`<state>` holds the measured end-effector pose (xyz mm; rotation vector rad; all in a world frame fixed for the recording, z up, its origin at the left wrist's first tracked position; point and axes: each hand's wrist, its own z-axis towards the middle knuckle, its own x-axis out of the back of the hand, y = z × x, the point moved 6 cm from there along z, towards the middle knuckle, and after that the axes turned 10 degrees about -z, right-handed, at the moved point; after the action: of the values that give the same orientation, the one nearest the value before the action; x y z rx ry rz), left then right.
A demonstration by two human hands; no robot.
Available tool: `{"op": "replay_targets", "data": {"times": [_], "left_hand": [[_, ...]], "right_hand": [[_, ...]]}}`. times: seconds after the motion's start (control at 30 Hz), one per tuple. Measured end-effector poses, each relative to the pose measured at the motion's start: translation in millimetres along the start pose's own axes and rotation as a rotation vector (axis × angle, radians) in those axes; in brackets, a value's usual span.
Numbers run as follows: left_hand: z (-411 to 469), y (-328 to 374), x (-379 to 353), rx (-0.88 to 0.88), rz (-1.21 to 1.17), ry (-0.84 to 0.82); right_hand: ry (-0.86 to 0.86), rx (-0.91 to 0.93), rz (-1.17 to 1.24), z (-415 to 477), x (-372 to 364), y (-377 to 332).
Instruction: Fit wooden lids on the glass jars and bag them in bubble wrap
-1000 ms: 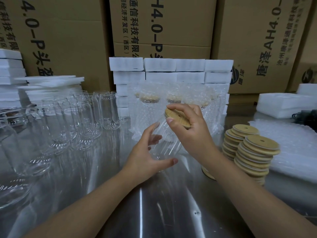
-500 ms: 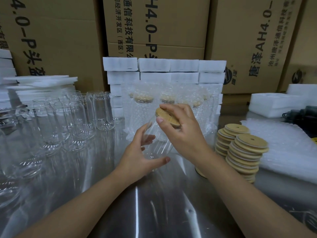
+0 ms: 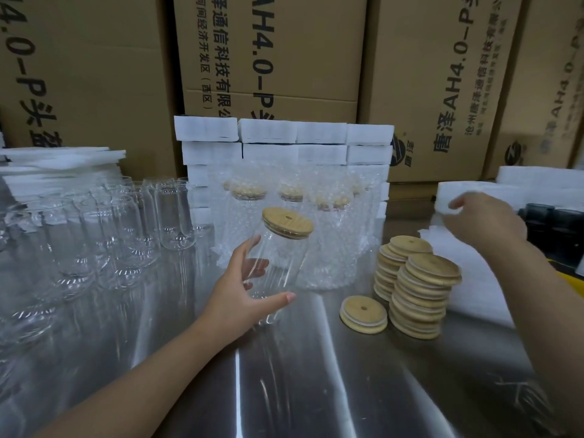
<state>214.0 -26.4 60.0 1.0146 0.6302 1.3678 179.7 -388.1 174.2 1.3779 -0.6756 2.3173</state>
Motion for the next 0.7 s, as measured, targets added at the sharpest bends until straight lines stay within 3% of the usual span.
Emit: {"op": "replay_targets", "data": {"times": [0.1, 0.17, 0.33, 0.43, 0.53, 0.6, 0.7], "left_hand": [[-1, 0, 1, 0.01, -0.003, 0.0], [-1, 0, 1, 0.01, -0.006, -0.001], [-2, 1, 1, 0.006, -0.006, 0.007], [-2, -1, 3, 0.014, -0.008, 0.022], [0, -3, 4, 0.022, -0.022, 0.041], [0, -3, 4, 0.021, -0.034, 0.053], [0, -3, 5, 0.014, -0.05, 0.067]], "right_hand": [[-0.311, -0.08, -0.244, 14, -39, 27], [-0.367, -0.083, -0.315, 15, -58, 36], [-0.228, -0.179, -0.166, 17, -55, 45], [0.094, -0.18, -0.064, 6, -10, 31], [0.337, -0.02, 0.079, -19, 41, -3], [0.356, 0.102, 0.206, -39, 66, -30], [0.178, 0.277, 0.439, -75, 77, -72]]}}
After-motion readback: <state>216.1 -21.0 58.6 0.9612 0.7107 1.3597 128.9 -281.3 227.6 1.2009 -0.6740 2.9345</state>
